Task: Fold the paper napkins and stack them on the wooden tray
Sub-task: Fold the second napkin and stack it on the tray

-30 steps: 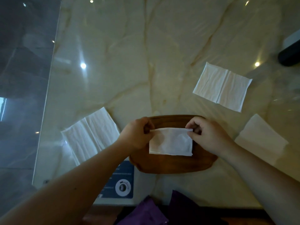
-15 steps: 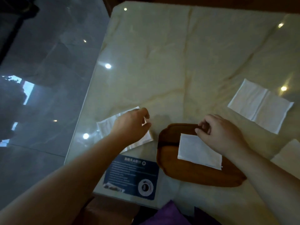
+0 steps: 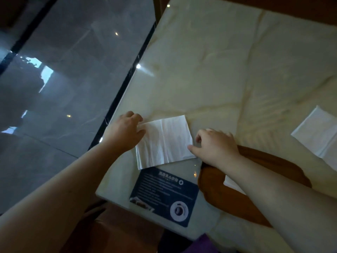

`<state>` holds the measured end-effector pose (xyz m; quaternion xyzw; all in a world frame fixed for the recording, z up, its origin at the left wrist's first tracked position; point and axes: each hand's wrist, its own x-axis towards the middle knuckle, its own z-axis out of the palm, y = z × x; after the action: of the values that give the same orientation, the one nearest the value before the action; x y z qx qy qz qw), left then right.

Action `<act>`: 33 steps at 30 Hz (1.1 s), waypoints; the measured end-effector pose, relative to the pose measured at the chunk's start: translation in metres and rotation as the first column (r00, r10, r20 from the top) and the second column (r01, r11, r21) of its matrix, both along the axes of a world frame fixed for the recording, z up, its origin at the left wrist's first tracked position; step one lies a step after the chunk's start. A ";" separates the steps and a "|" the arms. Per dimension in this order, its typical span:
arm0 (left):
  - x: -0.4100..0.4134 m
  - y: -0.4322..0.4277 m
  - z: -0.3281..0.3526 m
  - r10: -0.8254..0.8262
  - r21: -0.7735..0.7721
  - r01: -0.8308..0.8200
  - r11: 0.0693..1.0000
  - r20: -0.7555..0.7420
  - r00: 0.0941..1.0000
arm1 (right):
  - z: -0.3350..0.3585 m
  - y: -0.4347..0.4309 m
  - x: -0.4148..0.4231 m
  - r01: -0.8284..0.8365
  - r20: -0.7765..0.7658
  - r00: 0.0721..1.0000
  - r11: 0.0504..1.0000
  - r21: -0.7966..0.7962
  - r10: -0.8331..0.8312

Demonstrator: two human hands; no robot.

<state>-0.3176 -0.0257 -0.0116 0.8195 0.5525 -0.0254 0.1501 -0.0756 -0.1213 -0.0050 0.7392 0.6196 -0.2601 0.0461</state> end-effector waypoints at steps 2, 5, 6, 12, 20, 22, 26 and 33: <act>-0.004 0.000 -0.005 0.007 -0.004 -0.007 1.000 -0.020 1.000 | -0.004 0.002 -0.006 0.000 0.033 0.999 1.000 -0.026 0.001; -0.008 -0.004 -0.008 0.013 -0.006 -0.013 1.000 -0.069 0.998 | -0.009 0.004 -0.015 -0.045 0.067 0.997 0.999 -0.024 0.047; -0.008 -0.006 -0.009 0.018 -0.015 -0.019 1.000 -0.073 0.997 | -0.010 0.004 -0.017 -0.056 0.060 0.997 0.998 -0.023 0.057; -0.013 -0.025 -0.007 0.059 -0.113 -0.067 0.991 -0.077 0.995 | -0.005 0.018 -0.007 -0.066 -0.070 0.996 0.997 -0.050 0.062; 0.008 -0.069 -0.005 -0.054 -0.213 0.050 0.976 -0.014 0.998 | 0.010 0.056 0.012 -0.106 -0.125 0.985 0.991 0.080 0.116; 0.014 -0.076 -0.004 -0.097 -0.247 0.087 0.965 -0.027 0.995 | 0.011 0.056 0.011 -0.147 -0.133 0.978 0.984 0.104 0.160; 0.016 -0.065 0.003 0.002 -0.156 0.011 0.988 0.080 0.997 | 0.015 0.046 0.010 -0.164 -0.211 0.957 0.972 0.169 0.199; 0.024 -0.033 0.012 -0.129 0.056 0.121 0.991 0.153 0.980 | 0.028 0.019 0.013 -0.241 -0.298 0.895 0.922 0.303 0.332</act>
<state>-0.2938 -0.0588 0.0001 0.8553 0.4869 0.0423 0.1721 -0.0630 -0.1027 0.0227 0.5817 0.7492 -0.2925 -0.1213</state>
